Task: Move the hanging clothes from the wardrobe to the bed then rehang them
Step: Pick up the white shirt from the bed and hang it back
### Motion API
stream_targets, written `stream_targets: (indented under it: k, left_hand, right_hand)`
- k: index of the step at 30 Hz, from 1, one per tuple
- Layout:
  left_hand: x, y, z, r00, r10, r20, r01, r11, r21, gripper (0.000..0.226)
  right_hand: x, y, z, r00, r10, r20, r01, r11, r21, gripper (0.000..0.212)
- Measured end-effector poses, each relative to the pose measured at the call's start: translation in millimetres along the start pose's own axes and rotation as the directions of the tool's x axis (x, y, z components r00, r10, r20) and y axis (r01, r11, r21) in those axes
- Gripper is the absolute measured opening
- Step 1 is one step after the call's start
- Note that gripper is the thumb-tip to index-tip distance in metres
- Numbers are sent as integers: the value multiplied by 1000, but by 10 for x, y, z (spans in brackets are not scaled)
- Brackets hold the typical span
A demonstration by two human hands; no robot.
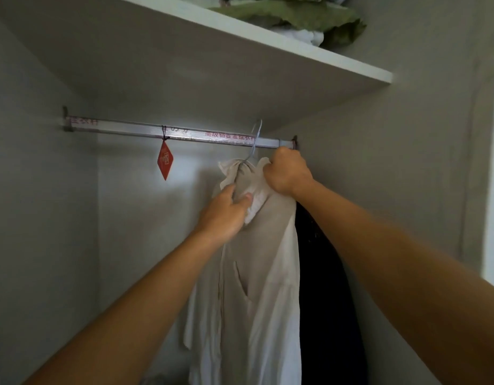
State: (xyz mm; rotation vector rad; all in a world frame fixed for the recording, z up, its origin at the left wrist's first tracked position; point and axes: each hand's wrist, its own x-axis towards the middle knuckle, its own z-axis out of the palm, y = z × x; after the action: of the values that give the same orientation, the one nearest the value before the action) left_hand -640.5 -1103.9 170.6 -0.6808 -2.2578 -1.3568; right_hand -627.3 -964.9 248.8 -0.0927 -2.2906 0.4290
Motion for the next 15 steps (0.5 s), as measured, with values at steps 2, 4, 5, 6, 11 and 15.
stream_targets:
  k: [2, 4, 5, 6, 11, 15]
  left_hand:
    - [57, -64, 133, 998, -25, 64, 25, 1000, 4, 63]
    - [104, -132, 264, 991, -67, 117, 71, 997, -31, 70]
    - [127, -162, 329, 988, -83, 132, 91, 994, -53, 71]
    - [150, -195, 390, 986, -95, 140, 105, 992, -69, 71]
    - [294, -297, 656, 971, -115, 211, 143, 983, -119, 85]
    - [347, -309, 884, 965, -107, 241, 155, 970, -189, 76]
  right_hand:
    - [59, 58, 45, 1000, 0, 0, 0, 1000, -14, 30]
    - [105, 113, 97, 1000, -4, -6, 3, 1000, -24, 23]
    - [126, 133, 121, 1000, -4, -8, 4, 1000, -21, 16]
    - [149, 153, 146, 1000, -3, -9, 3, 1000, -15, 12]
    - [271, 271, 235, 1000, 5, 20, -4, 1000, -4, 9]
    - [321, 435, 283, 999, 8, 51, -6, 999, -39, 24]
